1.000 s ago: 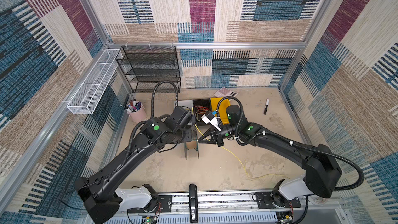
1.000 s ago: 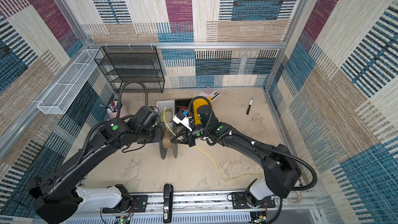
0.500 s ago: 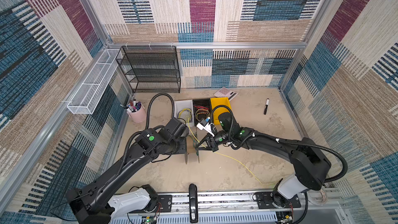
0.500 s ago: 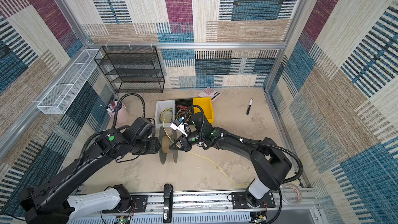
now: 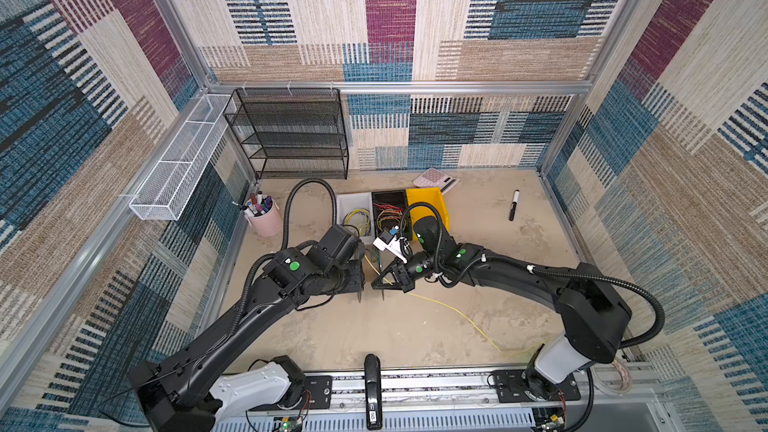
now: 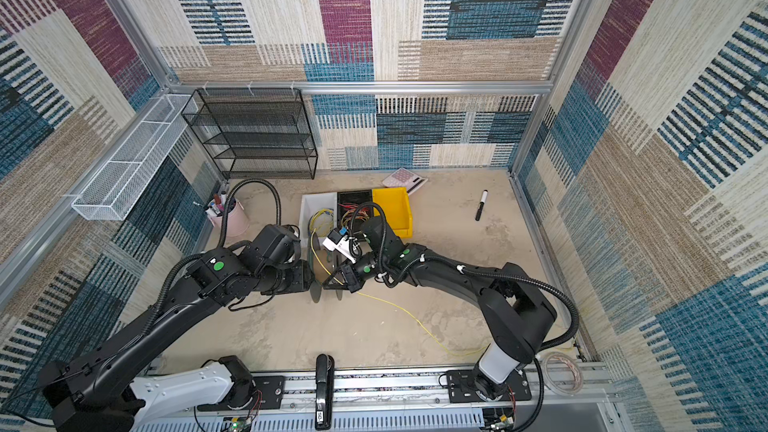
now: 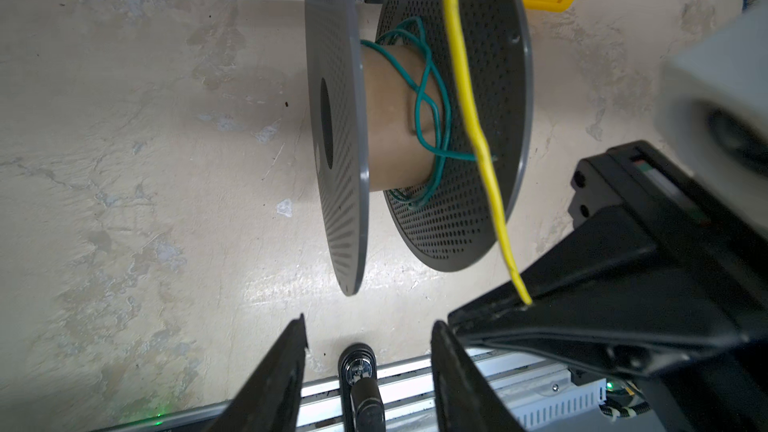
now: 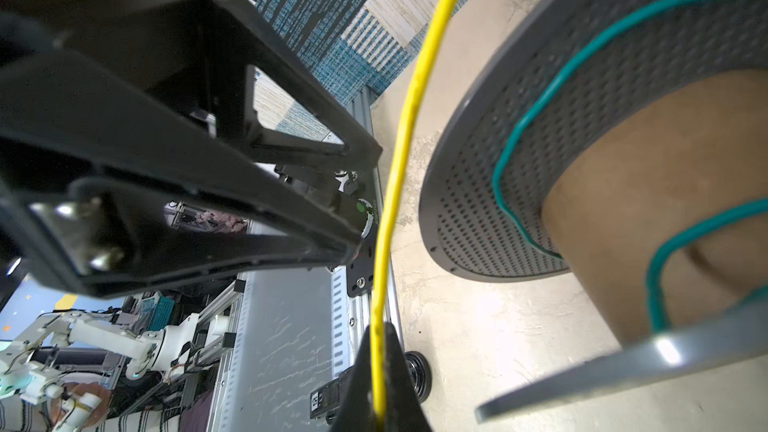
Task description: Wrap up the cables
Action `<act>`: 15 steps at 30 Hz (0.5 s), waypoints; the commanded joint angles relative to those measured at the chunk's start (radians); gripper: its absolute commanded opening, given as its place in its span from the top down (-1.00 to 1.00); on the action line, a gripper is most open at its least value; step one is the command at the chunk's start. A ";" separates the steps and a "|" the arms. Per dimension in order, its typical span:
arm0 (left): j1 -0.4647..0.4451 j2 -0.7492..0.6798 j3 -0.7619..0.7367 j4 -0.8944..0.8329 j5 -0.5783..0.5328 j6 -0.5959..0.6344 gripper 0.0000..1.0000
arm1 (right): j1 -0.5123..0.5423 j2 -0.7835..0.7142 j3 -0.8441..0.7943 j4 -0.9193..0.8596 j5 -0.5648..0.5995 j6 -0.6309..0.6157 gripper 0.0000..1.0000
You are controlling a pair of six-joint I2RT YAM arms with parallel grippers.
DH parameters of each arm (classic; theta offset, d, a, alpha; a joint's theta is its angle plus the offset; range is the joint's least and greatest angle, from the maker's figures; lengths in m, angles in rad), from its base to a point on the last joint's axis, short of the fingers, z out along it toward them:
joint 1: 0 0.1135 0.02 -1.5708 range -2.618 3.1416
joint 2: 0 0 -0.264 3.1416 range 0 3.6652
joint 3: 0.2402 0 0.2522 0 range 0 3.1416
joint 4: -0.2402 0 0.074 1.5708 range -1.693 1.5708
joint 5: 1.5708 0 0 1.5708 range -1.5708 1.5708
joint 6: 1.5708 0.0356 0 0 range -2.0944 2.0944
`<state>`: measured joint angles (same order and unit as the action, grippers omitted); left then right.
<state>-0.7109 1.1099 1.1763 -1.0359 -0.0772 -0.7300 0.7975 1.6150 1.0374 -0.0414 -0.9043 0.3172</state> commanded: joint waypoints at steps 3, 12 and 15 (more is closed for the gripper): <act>0.026 -0.012 0.015 0.022 -0.030 0.023 -0.08 | 0.002 -0.023 -0.038 0.059 0.080 0.082 0.98; 0.081 0.040 0.078 0.054 -0.007 0.111 -0.13 | 0.003 0.033 -0.002 0.061 0.081 0.088 0.98; 0.097 0.067 0.086 0.073 0.002 0.140 -0.14 | 0.003 0.051 0.029 0.030 0.103 0.086 1.00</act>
<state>-0.6231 1.1610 1.2507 -0.9958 -0.0864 -0.6456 0.7990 1.6558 1.0451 -0.0090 -0.8310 0.3882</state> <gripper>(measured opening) 0.568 0.053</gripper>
